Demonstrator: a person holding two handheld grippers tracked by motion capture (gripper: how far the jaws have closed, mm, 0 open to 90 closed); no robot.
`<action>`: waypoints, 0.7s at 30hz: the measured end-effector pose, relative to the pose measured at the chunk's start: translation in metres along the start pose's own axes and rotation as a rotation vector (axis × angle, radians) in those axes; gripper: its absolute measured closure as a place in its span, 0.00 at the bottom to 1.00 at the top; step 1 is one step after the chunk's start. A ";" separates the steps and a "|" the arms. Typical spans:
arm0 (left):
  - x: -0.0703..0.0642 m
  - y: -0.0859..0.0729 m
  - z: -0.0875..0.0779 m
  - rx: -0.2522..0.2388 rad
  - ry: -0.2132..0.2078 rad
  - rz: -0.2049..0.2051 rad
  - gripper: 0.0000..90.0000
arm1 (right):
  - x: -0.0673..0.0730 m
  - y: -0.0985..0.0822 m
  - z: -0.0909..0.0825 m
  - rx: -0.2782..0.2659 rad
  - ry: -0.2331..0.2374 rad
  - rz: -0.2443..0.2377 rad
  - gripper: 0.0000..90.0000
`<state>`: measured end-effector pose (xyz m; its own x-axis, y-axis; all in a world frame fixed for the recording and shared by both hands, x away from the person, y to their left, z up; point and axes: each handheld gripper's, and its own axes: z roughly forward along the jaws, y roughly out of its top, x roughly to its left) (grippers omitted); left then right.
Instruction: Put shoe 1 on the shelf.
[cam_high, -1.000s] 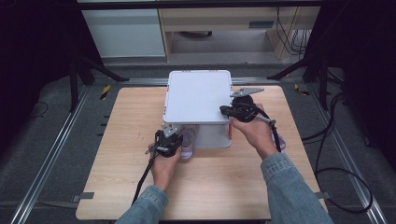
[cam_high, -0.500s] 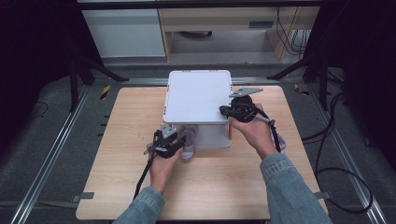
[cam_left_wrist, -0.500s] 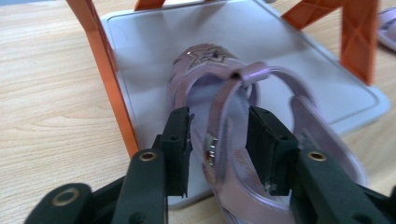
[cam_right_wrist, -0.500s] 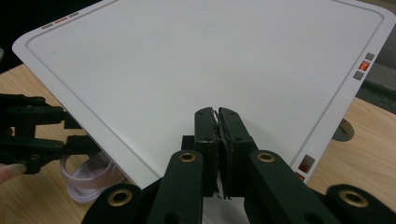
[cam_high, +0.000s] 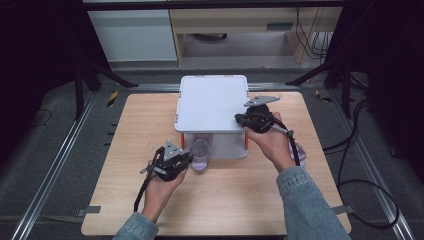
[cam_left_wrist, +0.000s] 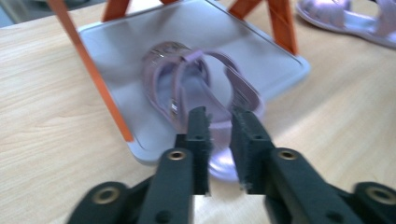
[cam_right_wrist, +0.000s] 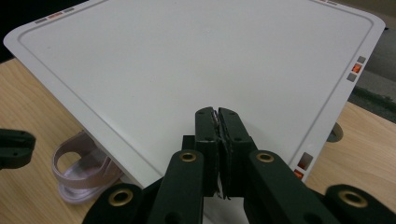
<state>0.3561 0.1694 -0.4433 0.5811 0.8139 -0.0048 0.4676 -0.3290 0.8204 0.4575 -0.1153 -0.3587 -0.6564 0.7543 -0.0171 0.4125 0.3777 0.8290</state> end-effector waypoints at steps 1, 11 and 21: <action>-0.002 -0.001 -0.002 0.001 -0.011 0.014 0.93 | 0.001 0.000 0.000 0.005 -0.003 -0.004 0.97; -0.019 -0.015 0.007 0.079 -0.028 0.190 0.98 | 0.000 0.000 0.000 0.004 -0.002 -0.005 0.97; -0.023 -0.026 0.024 0.136 -0.035 0.260 0.99 | 0.000 0.000 0.000 0.000 0.002 -0.005 0.97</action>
<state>0.3466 0.1475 -0.4789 0.7147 0.6774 0.1741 0.3832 -0.5875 0.7128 0.4575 -0.1154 -0.3587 -0.6597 0.7513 -0.0204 0.4088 0.3814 0.8291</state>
